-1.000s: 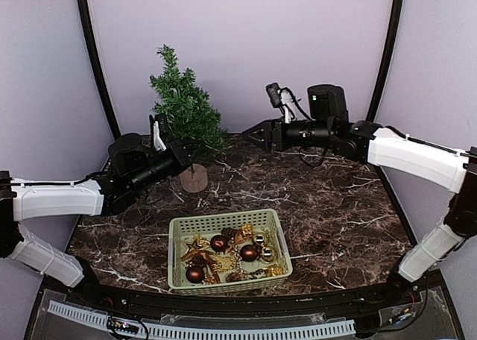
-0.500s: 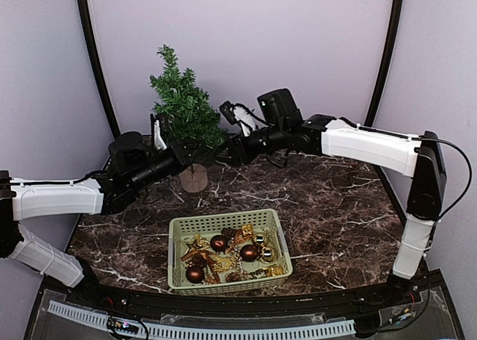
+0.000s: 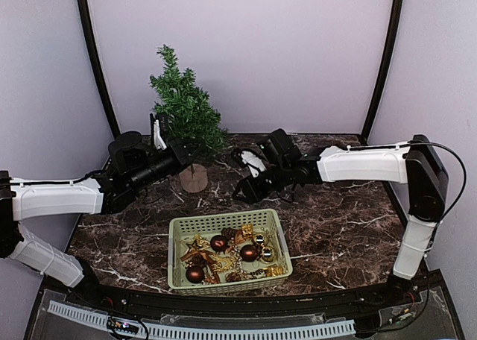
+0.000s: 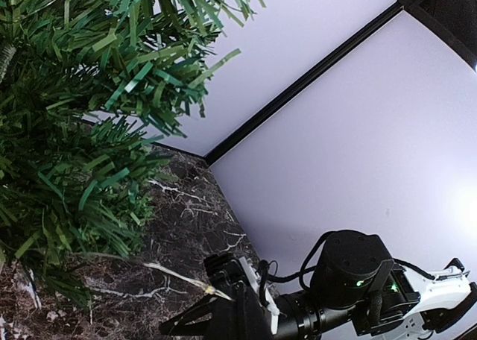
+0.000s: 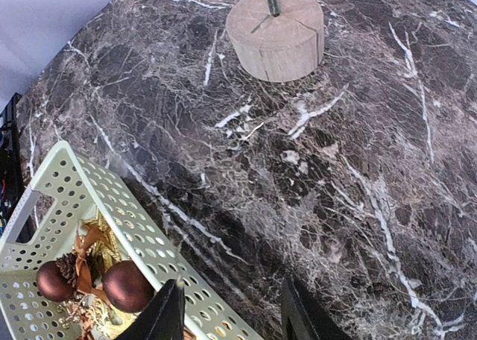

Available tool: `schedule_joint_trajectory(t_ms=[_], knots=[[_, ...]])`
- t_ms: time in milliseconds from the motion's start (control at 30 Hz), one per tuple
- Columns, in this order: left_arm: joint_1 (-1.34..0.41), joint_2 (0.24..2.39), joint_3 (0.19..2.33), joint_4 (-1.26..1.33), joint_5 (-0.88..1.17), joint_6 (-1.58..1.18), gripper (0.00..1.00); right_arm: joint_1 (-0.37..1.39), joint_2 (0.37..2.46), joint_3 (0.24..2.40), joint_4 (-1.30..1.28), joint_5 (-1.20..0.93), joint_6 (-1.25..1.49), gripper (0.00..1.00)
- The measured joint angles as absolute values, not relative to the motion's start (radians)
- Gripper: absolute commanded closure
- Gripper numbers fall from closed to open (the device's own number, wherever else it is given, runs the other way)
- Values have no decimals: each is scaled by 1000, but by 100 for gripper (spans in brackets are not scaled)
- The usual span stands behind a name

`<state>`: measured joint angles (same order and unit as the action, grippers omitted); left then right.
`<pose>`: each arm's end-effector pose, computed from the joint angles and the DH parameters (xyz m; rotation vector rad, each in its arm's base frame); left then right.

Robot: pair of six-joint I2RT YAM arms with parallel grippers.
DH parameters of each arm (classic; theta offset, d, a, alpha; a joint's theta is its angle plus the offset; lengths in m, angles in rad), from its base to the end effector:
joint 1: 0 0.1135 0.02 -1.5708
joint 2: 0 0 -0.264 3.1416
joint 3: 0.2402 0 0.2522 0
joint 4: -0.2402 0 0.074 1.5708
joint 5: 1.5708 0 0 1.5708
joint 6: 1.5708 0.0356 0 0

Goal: Decorate the small christmas tree
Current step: Wrap the side of the string light in the gap of the branches.

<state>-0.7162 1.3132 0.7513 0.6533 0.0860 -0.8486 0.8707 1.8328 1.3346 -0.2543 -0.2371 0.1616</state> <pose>0.2251 -0.1999 0.2990 -0.0311 1.6281 -1.3062 0.2587 0.3201 0.2299 -0.9615 2.2356 0.7719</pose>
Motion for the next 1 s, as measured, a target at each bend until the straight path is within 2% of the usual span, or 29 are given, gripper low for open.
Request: schedule_joint_trajectory(t_ms=[167, 300, 600, 767, 800, 833, 900, 933, 967, 1000], knots=[[-716, 1311, 751, 652, 85, -848, 100, 871, 1798, 1284, -236, -186, 199, 63], [-716, 1309, 751, 652, 85, -848, 100, 871, 1753, 1242, -220, -157, 221, 74], [-713, 1305, 751, 636, 84, -841, 100, 870, 1695, 1187, -205, -122, 247, 76], [-709, 1292, 751, 635, 84, -838, 100, 870, 1674, 1160, -204, -111, 251, 96], [-709, 1290, 751, 635, 84, -837, 98, 870, 1671, 1155, -202, -111, 256, 100], [-709, 1288, 751, 634, 84, -836, 96, 870, 1667, 1148, -199, -111, 261, 100], [-705, 1288, 751, 633, 85, -830, 83, 870, 1652, 1134, -191, -111, 271, 100], [-704, 1287, 751, 627, 86, -824, 71, 870, 1643, 1129, -186, -110, 271, 100], [-702, 1283, 751, 617, 87, -820, 65, 869, 1631, 1123, -179, -107, 274, 100], [-701, 1279, 751, 605, 89, -808, 54, 867, 1619, 1121, -175, -104, 276, 100]])
